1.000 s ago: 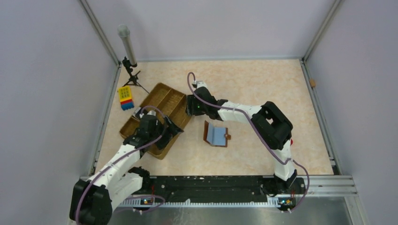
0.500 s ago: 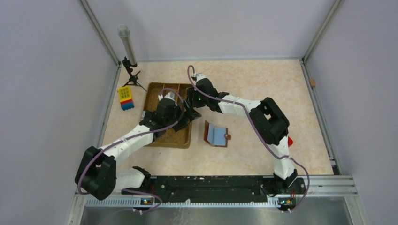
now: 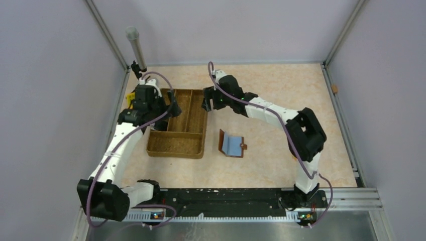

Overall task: Put the credit cards into the card holder
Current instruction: Move the storage box to the center of the board, then pick up the credit card from the storage box.

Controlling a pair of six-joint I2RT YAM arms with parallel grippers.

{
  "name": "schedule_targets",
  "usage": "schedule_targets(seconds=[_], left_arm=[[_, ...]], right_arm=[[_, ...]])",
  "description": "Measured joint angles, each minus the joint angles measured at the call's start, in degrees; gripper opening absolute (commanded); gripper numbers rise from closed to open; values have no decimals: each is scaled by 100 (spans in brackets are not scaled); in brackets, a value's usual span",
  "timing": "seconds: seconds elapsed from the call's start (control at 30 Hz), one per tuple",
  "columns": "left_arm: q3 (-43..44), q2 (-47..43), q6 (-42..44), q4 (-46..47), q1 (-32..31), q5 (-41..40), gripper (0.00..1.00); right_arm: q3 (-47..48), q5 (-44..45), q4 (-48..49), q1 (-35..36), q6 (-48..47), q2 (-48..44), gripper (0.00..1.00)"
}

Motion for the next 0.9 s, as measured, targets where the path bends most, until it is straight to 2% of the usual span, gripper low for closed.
schedule_targets(seconds=[0.1, 0.4, 0.67, 0.9], left_arm=[[9, 26, 682, -463, 863, -2, 99], [-74, 839, 1679, -555, 2275, 208, 99], [-240, 1495, 2090, -409, 2616, 962, 99], [142, 2208, 2238, -396, 2761, 1080, 98]], right_arm=[[-243, -61, -33, -17, -63, -579, 72], [-1233, -407, -28, -35, -208, -2118, 76], [-1818, -695, 0, -63, -302, -2789, 76], [-2131, -1034, 66, -63, -332, -2903, 75]])
